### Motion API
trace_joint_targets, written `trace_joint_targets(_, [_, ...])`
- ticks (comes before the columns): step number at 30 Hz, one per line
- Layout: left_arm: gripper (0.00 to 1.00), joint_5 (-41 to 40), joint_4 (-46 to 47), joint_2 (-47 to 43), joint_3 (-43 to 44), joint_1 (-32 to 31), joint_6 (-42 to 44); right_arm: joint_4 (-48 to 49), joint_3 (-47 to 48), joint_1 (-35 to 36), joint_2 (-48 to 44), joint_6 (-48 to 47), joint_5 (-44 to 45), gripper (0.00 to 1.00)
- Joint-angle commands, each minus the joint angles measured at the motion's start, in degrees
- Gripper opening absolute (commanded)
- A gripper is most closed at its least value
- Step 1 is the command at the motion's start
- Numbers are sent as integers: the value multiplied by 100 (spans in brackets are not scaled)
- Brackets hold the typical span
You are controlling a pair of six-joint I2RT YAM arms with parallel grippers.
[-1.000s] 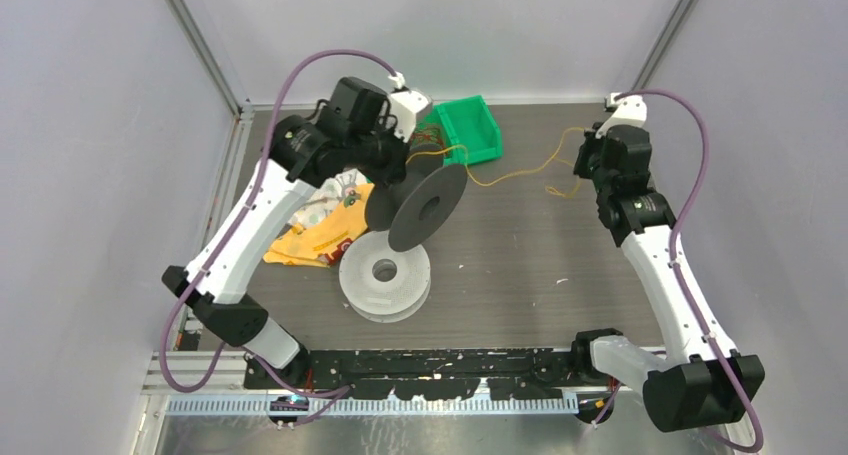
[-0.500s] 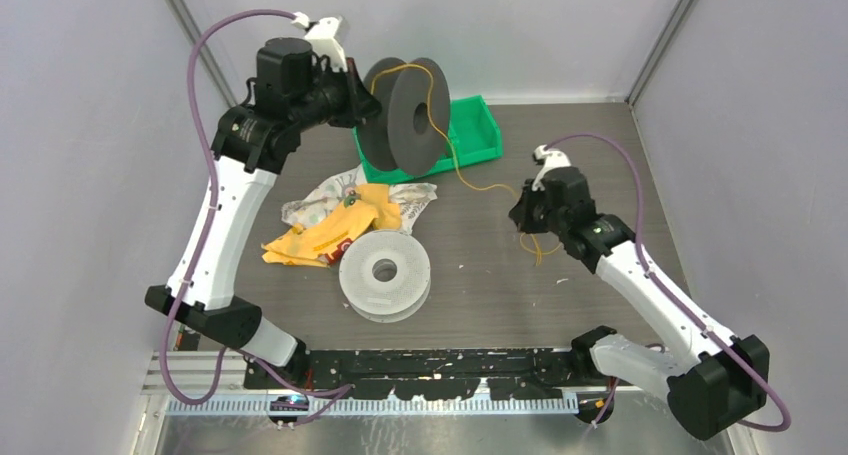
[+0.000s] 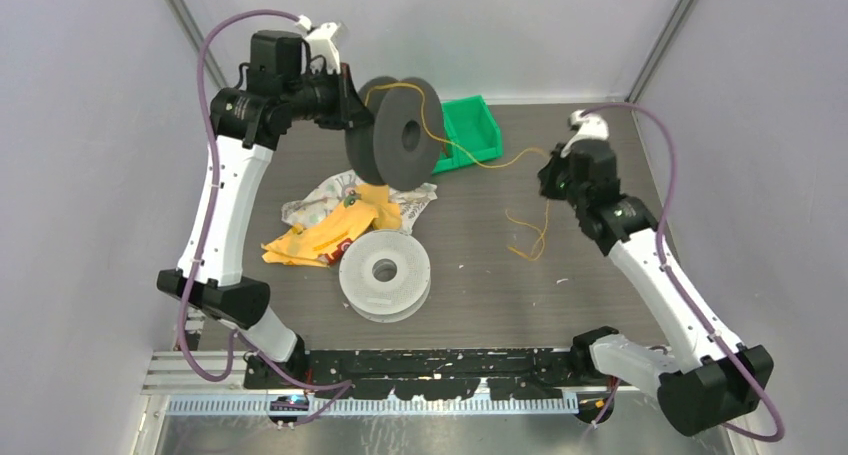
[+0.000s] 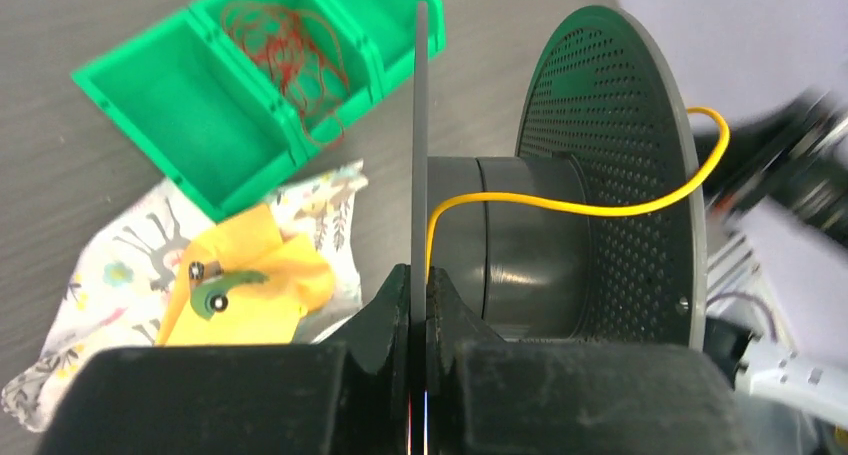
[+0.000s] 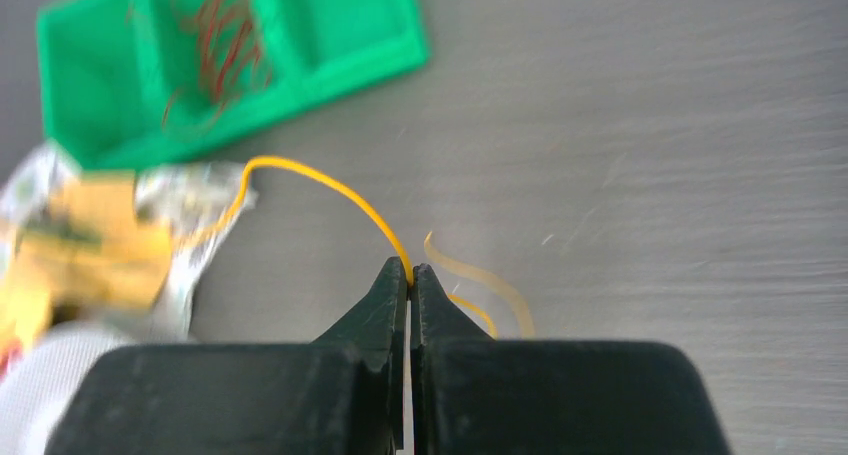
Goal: Wrap the cables
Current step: Wrap the cable around the cable reel.
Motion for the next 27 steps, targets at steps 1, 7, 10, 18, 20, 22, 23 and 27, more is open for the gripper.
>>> trace_joint_targets(1, [1,598,-499,-327,-593,-6,748,518,717,-1259,371,-162,-315,1])
trace_joint_targets(7, [1,1099,-329,-1108,-2004,-27,1133,627,1264,-2310,1214,-39,-323,1])
trace_joint_targets(10, [1,1345,-162,-1343,-2304,-32,1110,675,1377,-2395,1645,-40,-307,1])
trace_joint_targets(18, [1,1711,1148,-1572,-2058,54,107,666,674,-2338,1699,-2,-819,1])
trace_joint_targets(20, [1,1453,1501,-1428,-1835,120,-417,689,421,-2200,1478,24,-928,1])
trace_joint_targets(22, [1,1078,1811,-1226,-1614,134,-999,704,173,-1880,1168,40,-945,1])
trace_joint_targets(23, [1,753,1913,-1118,-1514,139,-1220,712,47,-1700,999,42,-934,1])
trace_joint_targets(27, [1,-447,2349,-881,-1495,163,-1824,474,-235,-949,505,39,-774,1])
